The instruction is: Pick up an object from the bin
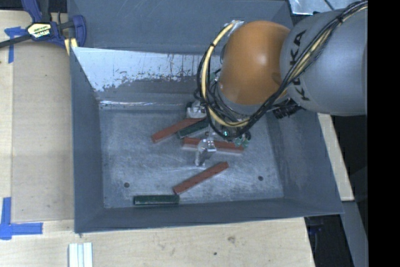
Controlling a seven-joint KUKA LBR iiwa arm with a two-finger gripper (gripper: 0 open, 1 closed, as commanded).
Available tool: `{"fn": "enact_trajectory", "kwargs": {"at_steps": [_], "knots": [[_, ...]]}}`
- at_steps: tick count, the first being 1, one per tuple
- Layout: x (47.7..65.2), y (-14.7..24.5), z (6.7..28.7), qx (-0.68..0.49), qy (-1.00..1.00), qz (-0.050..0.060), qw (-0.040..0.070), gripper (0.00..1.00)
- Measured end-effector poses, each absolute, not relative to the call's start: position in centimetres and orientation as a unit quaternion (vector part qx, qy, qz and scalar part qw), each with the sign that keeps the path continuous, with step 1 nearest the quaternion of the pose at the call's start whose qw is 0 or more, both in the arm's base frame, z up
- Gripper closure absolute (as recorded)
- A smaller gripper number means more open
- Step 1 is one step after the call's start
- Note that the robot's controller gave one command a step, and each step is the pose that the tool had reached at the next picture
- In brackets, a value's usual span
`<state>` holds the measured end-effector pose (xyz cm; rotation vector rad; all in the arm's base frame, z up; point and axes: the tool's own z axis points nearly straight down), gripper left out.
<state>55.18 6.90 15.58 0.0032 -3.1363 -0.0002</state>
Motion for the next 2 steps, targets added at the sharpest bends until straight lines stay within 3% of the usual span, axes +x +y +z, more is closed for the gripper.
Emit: {"fn": "enact_trajectory", "kwargs": {"at_steps": [1, 2], "knots": [[55.4, 6.9, 16.0, 0.0, -1.0, 0.0, -0.001, 0.0], [61.3, 1.2, 8.4, 0.055, -0.998, -0.003, -0.012, 1.0]]}}
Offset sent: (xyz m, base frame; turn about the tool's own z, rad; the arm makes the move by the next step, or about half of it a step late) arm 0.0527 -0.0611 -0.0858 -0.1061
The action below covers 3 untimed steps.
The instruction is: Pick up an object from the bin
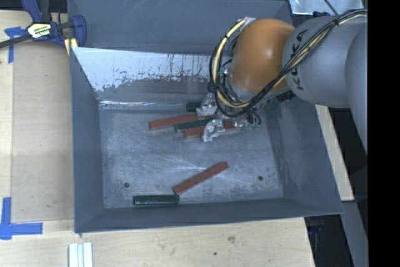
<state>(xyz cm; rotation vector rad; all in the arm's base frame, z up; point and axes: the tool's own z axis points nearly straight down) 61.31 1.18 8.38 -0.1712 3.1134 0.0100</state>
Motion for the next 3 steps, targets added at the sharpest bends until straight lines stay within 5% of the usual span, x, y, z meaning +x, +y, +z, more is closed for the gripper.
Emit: {"fn": "enact_trajectory", "kwargs": {"at_steps": [1, 2, 3], "knots": [[61.3, 1.2, 8.4, -0.055, 0.998, 0.003, 0.011, 1.0], [62.4, -0.2, 24.7, -0.035, 0.999, 0.0, 0.005, 1.0], [62.3, -0.2, 24.4, -0.035, 0.999, 0.0, 0.002, 0.0]]}}
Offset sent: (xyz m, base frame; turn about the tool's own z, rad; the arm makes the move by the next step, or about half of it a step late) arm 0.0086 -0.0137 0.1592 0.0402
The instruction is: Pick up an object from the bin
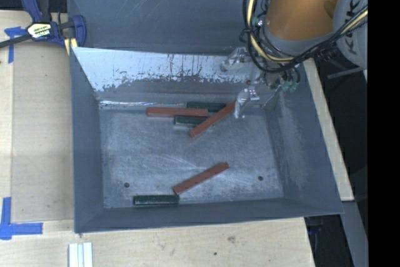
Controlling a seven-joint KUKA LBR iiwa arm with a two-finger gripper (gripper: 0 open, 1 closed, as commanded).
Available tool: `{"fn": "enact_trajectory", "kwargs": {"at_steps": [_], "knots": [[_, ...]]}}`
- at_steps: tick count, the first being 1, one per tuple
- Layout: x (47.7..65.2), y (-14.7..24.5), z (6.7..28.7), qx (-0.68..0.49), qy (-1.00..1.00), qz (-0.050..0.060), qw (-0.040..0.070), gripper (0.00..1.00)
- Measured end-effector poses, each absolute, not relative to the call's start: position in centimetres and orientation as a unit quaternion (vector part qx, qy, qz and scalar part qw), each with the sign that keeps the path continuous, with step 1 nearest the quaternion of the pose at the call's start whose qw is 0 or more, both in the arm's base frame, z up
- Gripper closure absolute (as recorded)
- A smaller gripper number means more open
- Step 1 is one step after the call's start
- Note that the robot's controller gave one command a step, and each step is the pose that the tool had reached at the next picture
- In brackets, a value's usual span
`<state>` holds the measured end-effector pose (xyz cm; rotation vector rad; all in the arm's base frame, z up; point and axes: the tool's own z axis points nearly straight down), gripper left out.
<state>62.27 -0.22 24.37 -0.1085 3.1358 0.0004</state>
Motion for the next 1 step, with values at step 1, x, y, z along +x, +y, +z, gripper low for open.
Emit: {"fn": "enact_trajectory", "kwargs": {"at_steps": [1], "knots": [[62.27, -0.23, 24.37, -0.034, 0.999, 0.0, 0.002, 0.0]]}}
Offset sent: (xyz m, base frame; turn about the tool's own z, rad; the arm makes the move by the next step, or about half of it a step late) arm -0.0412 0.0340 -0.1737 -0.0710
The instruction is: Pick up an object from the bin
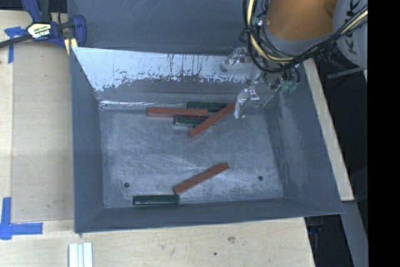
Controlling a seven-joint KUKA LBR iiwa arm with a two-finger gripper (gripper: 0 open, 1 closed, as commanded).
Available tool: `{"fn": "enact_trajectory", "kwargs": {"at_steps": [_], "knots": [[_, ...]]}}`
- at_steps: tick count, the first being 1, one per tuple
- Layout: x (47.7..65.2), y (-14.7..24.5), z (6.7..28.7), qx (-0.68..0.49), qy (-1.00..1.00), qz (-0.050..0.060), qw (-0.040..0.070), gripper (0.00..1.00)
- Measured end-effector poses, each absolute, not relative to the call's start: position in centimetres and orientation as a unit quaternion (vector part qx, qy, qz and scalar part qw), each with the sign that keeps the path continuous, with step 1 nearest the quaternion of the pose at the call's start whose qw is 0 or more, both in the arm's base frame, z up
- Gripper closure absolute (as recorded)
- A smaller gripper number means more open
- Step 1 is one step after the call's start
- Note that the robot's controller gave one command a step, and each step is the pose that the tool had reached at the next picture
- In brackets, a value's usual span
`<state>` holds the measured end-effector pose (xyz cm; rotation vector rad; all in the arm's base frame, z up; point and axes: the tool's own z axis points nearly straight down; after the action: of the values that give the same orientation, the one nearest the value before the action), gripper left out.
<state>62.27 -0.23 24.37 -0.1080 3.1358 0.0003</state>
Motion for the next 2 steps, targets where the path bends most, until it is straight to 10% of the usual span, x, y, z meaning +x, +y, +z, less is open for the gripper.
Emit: {"fn": "enact_trajectory", "kwargs": {"at_steps": [1, 2], "knots": [[61.0, 0.8, 18.8, -0.046, 0.999, 0.0, 0.005, 0.0], [62.5, 1.5, 8.5, -0.126, 0.992, 0.0, 0.017, 1.0]]}}
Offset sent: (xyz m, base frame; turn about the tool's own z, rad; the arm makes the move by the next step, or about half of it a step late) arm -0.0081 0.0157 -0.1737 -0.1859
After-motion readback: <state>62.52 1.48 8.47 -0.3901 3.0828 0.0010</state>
